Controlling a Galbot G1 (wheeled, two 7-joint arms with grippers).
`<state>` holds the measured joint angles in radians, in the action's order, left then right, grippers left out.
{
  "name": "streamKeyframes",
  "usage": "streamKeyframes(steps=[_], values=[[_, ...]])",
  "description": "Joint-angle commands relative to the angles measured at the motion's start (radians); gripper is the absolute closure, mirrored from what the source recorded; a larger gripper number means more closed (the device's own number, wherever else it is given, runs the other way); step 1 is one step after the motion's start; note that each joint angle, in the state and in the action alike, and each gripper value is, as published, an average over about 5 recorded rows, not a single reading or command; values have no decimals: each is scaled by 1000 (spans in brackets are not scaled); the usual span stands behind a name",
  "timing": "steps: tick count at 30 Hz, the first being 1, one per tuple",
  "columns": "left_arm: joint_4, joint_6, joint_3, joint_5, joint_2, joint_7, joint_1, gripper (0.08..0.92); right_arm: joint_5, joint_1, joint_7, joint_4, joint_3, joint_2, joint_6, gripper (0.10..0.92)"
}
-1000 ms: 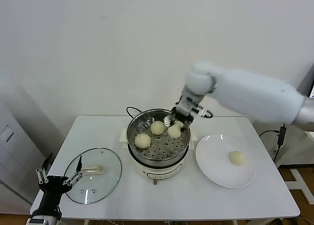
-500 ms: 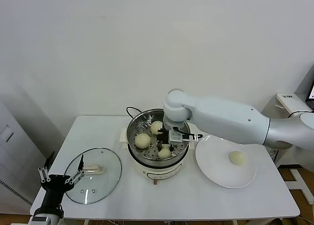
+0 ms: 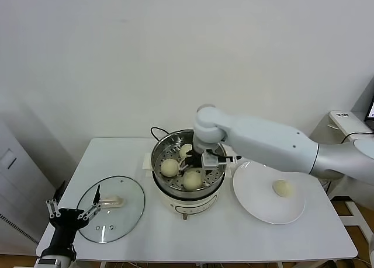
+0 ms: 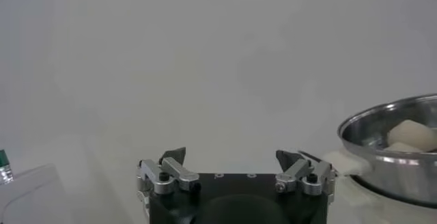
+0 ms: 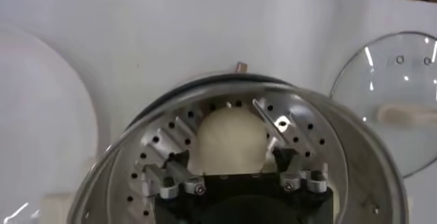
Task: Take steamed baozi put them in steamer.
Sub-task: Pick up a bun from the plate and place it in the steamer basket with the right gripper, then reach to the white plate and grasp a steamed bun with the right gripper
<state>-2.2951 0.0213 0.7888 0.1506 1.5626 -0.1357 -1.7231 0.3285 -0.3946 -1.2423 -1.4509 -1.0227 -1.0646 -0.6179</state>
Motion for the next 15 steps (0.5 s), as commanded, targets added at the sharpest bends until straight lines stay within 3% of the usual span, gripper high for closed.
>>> streamKeyframes(steps=[1,4,7,15], values=[[1,1,-1,-1,-7,-1,3,177,-347,-193,37,103,-48,120,329,203],[-1,-2,-3,-3,-14,0,8,177,-613,-326,52,186,-186,189,598,203],[-5,-5,-11,-1,-16,1,15,177,-711,-383,4,284,-275,247,687,203],[-4,-5,-30,16,-13,2,15,177,-376,-50,-19,377,-42,457,631,203]])
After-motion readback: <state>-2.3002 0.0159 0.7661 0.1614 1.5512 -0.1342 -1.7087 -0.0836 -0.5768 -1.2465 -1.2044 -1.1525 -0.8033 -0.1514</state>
